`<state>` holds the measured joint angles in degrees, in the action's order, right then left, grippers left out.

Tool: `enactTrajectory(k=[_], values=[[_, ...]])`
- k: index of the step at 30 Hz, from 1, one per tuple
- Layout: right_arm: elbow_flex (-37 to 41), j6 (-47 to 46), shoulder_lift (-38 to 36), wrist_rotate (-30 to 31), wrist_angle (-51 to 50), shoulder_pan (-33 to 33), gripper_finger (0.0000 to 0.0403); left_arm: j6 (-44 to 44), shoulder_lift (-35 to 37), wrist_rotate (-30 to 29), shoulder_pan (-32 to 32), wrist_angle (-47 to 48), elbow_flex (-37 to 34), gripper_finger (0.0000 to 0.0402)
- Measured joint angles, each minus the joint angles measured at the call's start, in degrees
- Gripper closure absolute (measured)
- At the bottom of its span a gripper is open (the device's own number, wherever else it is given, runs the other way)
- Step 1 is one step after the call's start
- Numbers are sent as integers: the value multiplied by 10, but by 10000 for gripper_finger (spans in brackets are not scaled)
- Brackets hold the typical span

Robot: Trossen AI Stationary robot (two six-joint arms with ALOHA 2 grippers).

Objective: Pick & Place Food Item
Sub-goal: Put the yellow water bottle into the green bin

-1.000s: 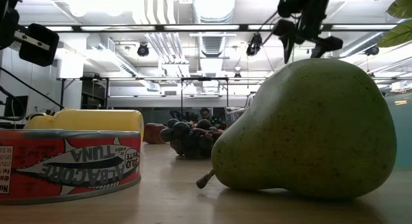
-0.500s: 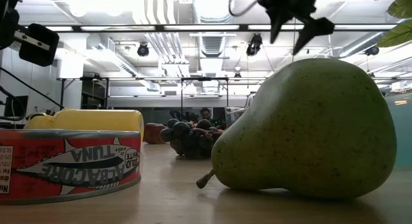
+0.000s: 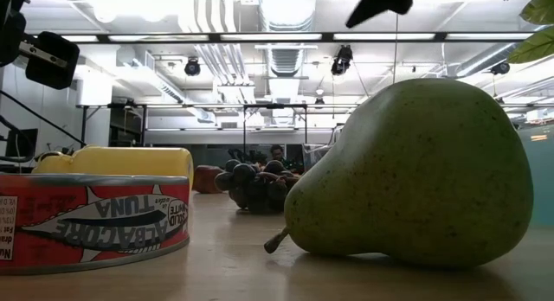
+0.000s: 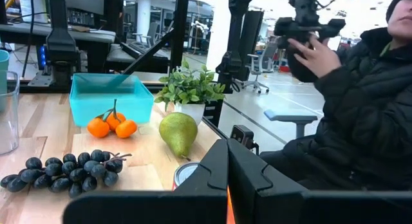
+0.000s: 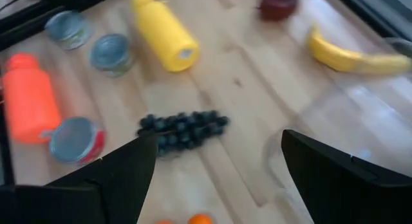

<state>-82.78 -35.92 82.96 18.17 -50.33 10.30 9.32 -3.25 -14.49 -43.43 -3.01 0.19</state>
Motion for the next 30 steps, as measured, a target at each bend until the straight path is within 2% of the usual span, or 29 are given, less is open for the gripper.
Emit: enactTrajectory(k=[3,6,10,13,16,20,23,30], values=[[0,10,26,1,37,15,74,0,0,0,0,0,0,402],[0,64,55,-2,84,18,74,0,0,0,0,0,0,402],[0,211,89,-44,185,18,74,0,0,0,0,0,0,402],[0,329,119,-45,278,18,74,0,0,0,0,0,0,402],[0,392,155,-46,370,15,74,0,0,0,0,0,0,402],[0,424,203,-63,470,3,74,0,0,0,0,0,0,402],[0,424,235,-106,532,-10,74,0,0,0,0,0,0,402],[0,424,303,-209,599,-63,74,0,0,0,0,0,0,402]])
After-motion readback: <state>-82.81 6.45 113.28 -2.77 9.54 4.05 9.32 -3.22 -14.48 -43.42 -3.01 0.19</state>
